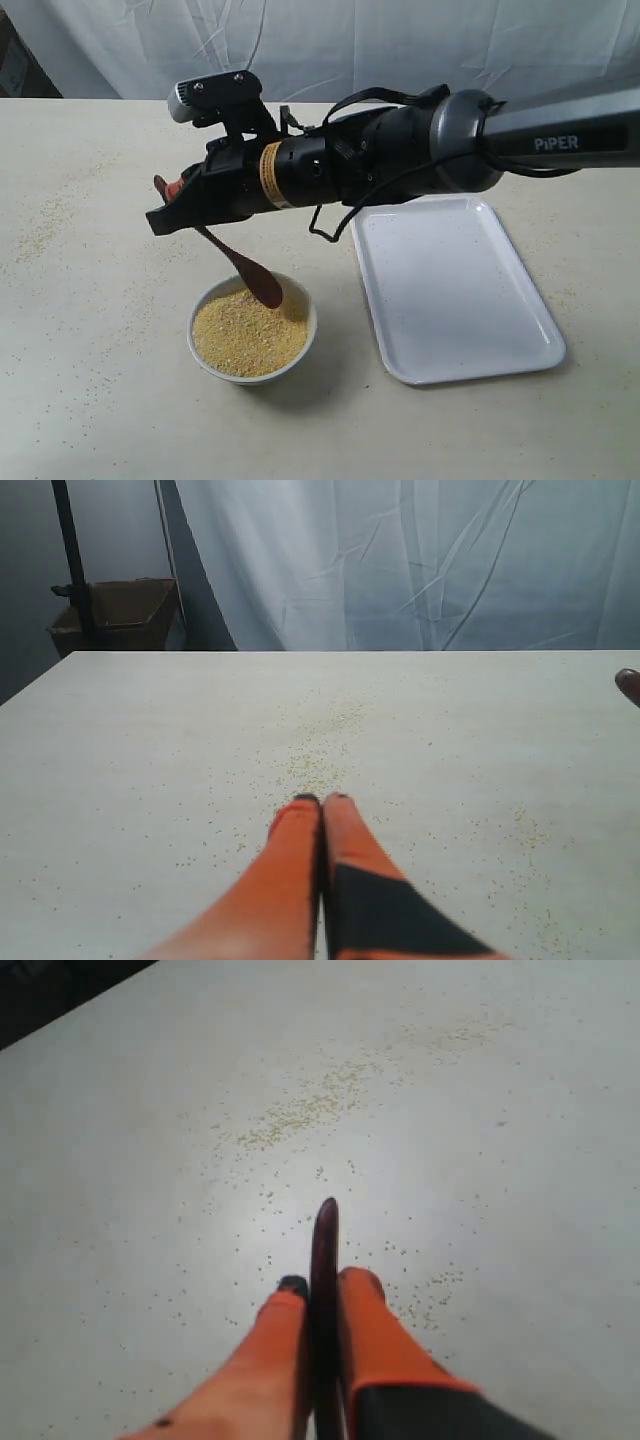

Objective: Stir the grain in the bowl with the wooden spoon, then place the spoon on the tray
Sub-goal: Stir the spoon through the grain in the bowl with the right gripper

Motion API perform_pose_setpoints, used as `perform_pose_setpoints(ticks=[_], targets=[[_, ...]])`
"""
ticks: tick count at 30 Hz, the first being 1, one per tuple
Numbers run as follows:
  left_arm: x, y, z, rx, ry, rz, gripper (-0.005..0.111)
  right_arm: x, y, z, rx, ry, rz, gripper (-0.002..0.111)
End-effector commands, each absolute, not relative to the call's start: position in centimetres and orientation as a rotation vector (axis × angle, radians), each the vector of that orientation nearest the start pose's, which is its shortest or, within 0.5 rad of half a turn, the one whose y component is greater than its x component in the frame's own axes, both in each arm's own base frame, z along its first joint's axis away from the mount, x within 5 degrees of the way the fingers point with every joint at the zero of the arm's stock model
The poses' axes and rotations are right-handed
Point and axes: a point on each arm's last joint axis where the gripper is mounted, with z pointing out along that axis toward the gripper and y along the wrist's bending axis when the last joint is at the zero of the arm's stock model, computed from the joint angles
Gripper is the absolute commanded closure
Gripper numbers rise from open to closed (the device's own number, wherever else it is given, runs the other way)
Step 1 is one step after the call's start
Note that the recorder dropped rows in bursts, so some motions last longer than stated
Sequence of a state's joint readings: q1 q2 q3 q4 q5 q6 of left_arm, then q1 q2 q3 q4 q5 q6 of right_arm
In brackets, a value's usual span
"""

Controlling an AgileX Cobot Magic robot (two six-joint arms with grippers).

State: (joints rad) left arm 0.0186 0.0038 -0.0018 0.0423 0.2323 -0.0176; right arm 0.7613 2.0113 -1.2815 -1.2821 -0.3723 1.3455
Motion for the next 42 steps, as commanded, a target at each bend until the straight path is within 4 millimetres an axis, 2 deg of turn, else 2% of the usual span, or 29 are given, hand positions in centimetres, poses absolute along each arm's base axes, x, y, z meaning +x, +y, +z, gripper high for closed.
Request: perform_pose_setpoints(ticks=[1,4,7,10,15,21,27,34,35,39,42], targets=[[5.5,0.2,19.2,-0.004,1.714,0.042,0.107,30.2,32.8,16.7,-0.943,2.023,0.850,0.109],[5.5,0.2,19.2,-0.004,1.714,0.042,0.107,29.9,33.3,15.1,-0.943,2.063,0.923,0.109],[5.5,0.2,19.2,-0.004,1.714,0.042,0.107,29.6,33.5,14.9,-0.942,2.063,0.999,0.109],[5.5,0.2,19.2,-0.004,1.714,0.042,0.107,29.4,33.6,16.4,-0.944,2.018,1.039,0.109],[5.5,0.2,19.2,-0.004,1.714,0.042,0.107,29.4,33.2,18.9,-0.938,1.957,1.010,0.109],[5.5,0.2,19.2,-0.004,1.714,0.042,0.107,28.9,33.4,19.9,-0.947,1.923,1.048,0.109],[5.5,0.2,19.2,-0.004,1.714,0.042,0.107,28.1,34.3,19.0,-0.977,1.938,1.053,0.109],[5.5,0.2,19.2,-0.004,1.714,0.042,0.107,27.7,35.1,15.8,-1.008,2.012,1.048,0.109],[5.5,0.2,19.2,-0.004,1.714,0.042,0.107,27.8,35.1,15.0,-1.006,2.034,1.032,0.109],[5.5,0.2,19.2,-0.004,1.714,0.042,0.107,28.6,34.5,14.1,-0.988,2.079,0.871,0.109],[5.5,0.2,19.2,-0.004,1.714,0.042,0.107,29.1,34.1,14.8,-0.959,2.081,0.821,0.109]])
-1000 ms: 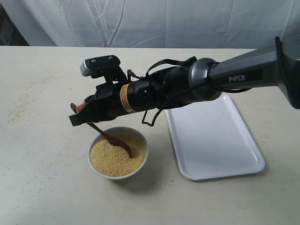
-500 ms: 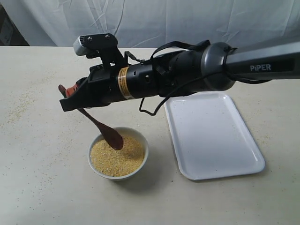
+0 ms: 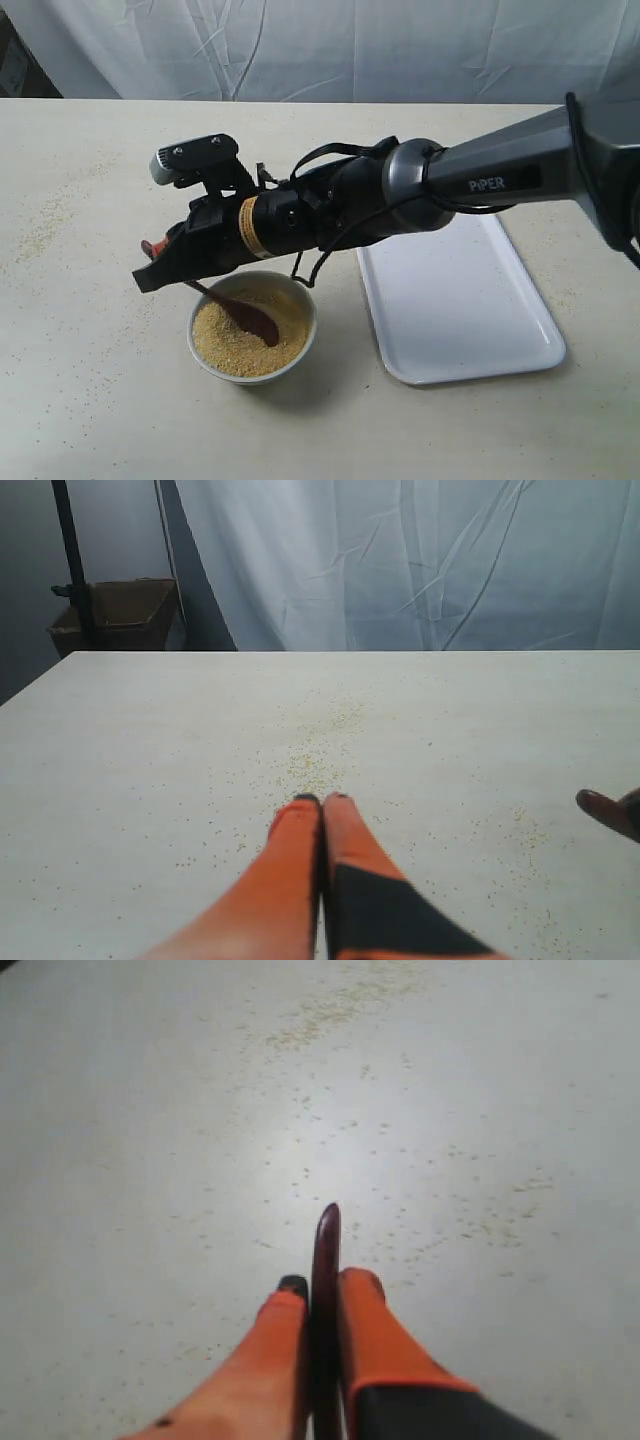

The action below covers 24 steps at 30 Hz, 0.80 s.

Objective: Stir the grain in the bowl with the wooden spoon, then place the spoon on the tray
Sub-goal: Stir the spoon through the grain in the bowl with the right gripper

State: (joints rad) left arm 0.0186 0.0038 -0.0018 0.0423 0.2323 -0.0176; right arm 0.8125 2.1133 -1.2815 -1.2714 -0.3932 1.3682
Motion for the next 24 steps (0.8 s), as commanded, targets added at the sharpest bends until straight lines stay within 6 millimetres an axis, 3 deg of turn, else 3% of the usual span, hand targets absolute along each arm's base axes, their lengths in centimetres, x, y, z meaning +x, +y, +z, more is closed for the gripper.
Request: perform_pose_setpoints(ticks=[1,7,10,13,15,17,20,22,24], targets=[[5.5,0.2,19.2,-0.004,1.714,0.042,0.107,29.1,34.1,15.2,-0.958,2.071,0.825,0.109],[5.5,0.2,19.2,-0.004,1.714,0.042,0.107,28.9,33.8,18.2,-0.984,1.972,0.801,0.109],[5.5,0.2,19.2,-0.004,1.714,0.042,0.107,29.3,33.4,18.6,-0.996,1.958,0.713,0.109],[5.5,0.2,19.2,-0.004,1.714,0.042,0.107,29.5,33.4,17.0,-0.998,2.001,0.681,0.109],[5.5,0.2,19.2,-0.004,1.714,0.042,0.107,29.2,34.0,15.1,-1.039,2.020,0.742,0.109],[5.5,0.2,19.2,-0.004,1.714,0.042,0.107,28.5,34.6,14.9,-1.031,2.020,0.825,0.109],[5.5,0.2,19.2,-0.004,1.714,0.042,0.107,27.8,35.0,18.3,-1.013,1.928,0.907,0.109],[5.5,0.2,19.2,-0.004,1.714,0.042,0.107,28.0,34.6,19.3,-1.023,1.897,0.842,0.109],[5.5,0.2,19.2,-0.004,1.714,0.042,0.107,28.4,34.2,18.7,-1.026,1.922,0.744,0.109]])
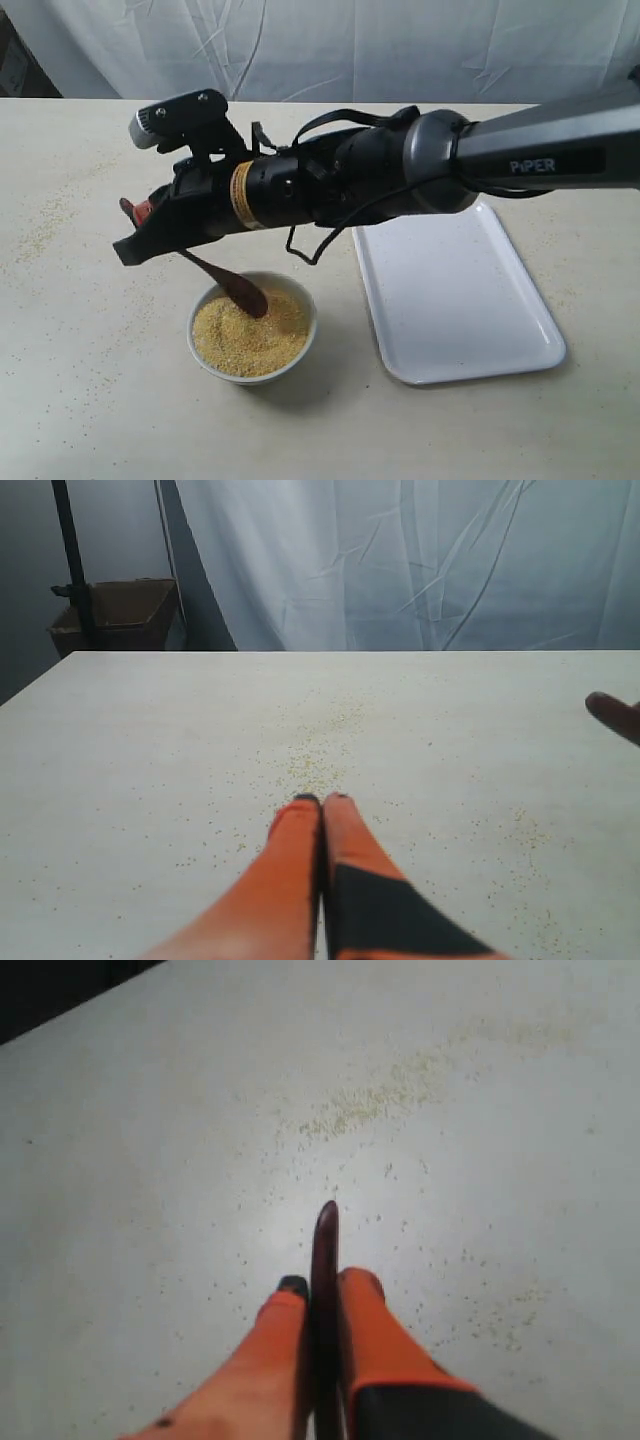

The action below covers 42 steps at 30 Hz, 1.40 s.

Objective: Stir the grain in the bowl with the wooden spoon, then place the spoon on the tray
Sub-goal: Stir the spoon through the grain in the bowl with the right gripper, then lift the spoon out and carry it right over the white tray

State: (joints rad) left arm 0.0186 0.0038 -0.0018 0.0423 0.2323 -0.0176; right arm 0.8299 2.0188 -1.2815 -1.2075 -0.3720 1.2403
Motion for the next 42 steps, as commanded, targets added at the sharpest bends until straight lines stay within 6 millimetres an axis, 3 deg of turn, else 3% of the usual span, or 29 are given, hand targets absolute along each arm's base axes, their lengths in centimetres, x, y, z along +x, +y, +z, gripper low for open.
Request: perform_pose_setpoints(ticks=[1,4,6,8,13,20,26,32,36,42], targets=[[5.5,0.2,19.2,-0.004,1.714,0.042,0.107,28.6,34.1,18.2,-1.021,1.943,0.716,0.109],[5.5,0.2,19.2,-0.004,1.714,0.042,0.107,28.8,34.5,14.8,-1.037,2.018,0.728,0.109],[5.5,0.2,19.2,-0.004,1.714,0.042,0.107,27.9,35.3,14.7,-1.040,2.007,0.849,0.109],[5.5,0.2,19.2,-0.004,1.714,0.042,0.107,27.3,35.7,15.9,-1.061,1.944,0.947,0.109],[5.5,0.2,19.2,-0.004,1.714,0.042,0.107,27.7,34.9,18.9,-1.018,1.911,0.847,0.109],[5.5,0.2,19.2,-0.004,1.714,0.042,0.107,28.1,34.6,18.0,-1.025,1.949,0.751,0.109],[5.5,0.2,19.2,-0.004,1.714,0.042,0.107,27.9,34.4,20.2,-0.994,1.907,0.776,0.109],[5.5,0.2,19.2,-0.004,1.714,0.042,0.107,28.3,34.2,19.7,-0.931,1.958,0.747,0.109],[5.5,0.2,19.2,-0.004,1.714,0.042,0.107,28.2,33.9,21.5,-0.830,1.957,0.802,0.109],[5.5,0.2,19.2,-0.004,1.714,0.042,0.107,28.2,33.3,25.9,-0.776,1.872,0.788,0.109]])
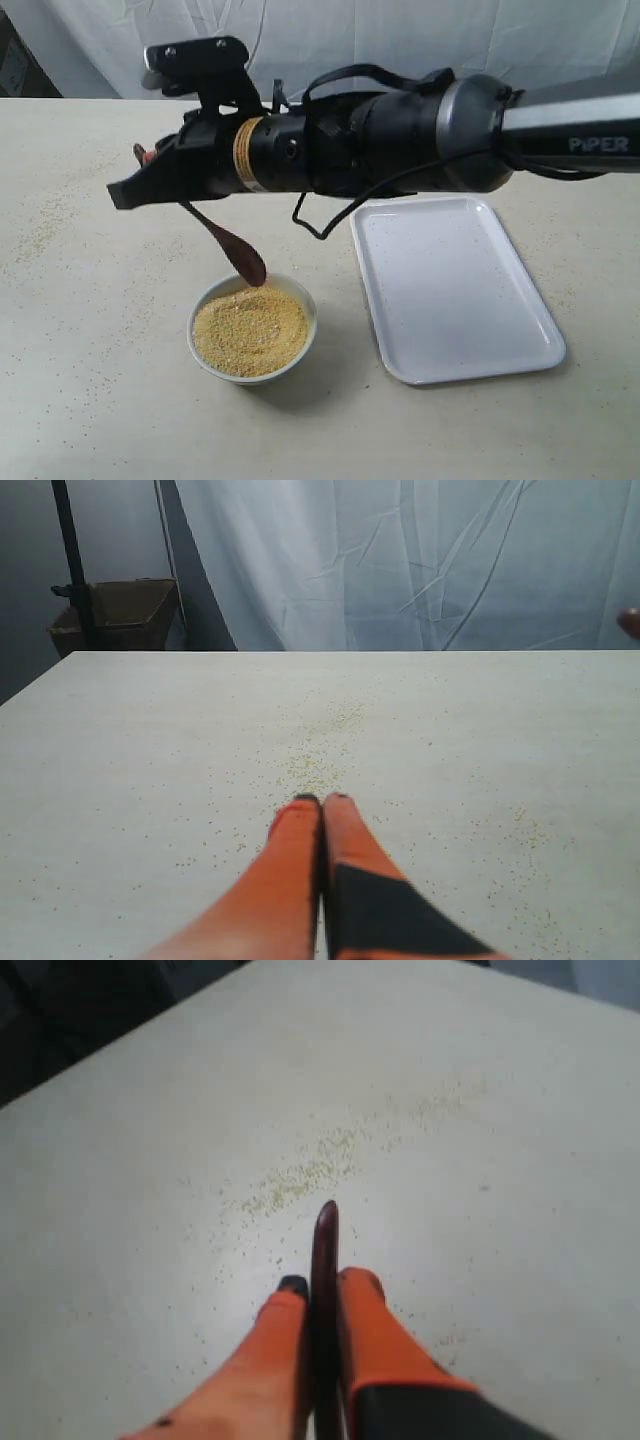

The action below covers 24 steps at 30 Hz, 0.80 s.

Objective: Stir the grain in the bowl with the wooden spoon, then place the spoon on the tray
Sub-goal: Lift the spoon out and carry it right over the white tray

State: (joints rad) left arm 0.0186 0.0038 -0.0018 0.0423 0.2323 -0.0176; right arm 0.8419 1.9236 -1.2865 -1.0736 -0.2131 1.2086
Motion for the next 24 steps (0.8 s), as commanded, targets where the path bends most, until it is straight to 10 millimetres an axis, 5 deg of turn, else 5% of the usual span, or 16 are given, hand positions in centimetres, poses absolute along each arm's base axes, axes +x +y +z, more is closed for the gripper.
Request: perform_pose_setpoints(ticks=[1,6,12,15,20,24], targets=[[5.5,0.2,19.2,-0.004,1.714,0.042,0.107,28.3,33.1,26.6,-0.747,1.872,0.775,0.109],[5.5,0.2,19.2,-0.004,1.714,0.042,0.107,29.4,31.2,29.1,-0.607,1.915,0.536,0.109],[5.5,0.2,19.2,-0.004,1.714,0.042,0.107,31.0,26.1,29.1,-0.631,2.038,-0.277,0.109],[5.5,0.2,19.2,-0.004,1.714,0.042,0.107,31.9,23.0,28.7,-0.598,2.146,-0.504,0.109],[5.5,0.2,19.2,-0.004,1.714,0.042,0.107,34.1,17.3,26.5,-0.635,2.510,-0.389,0.109],[5.5,0.2,19.2,-0.004,1.714,0.042,0.107,35.5,13.4,25.5,-0.453,2.720,0.041,0.109]])
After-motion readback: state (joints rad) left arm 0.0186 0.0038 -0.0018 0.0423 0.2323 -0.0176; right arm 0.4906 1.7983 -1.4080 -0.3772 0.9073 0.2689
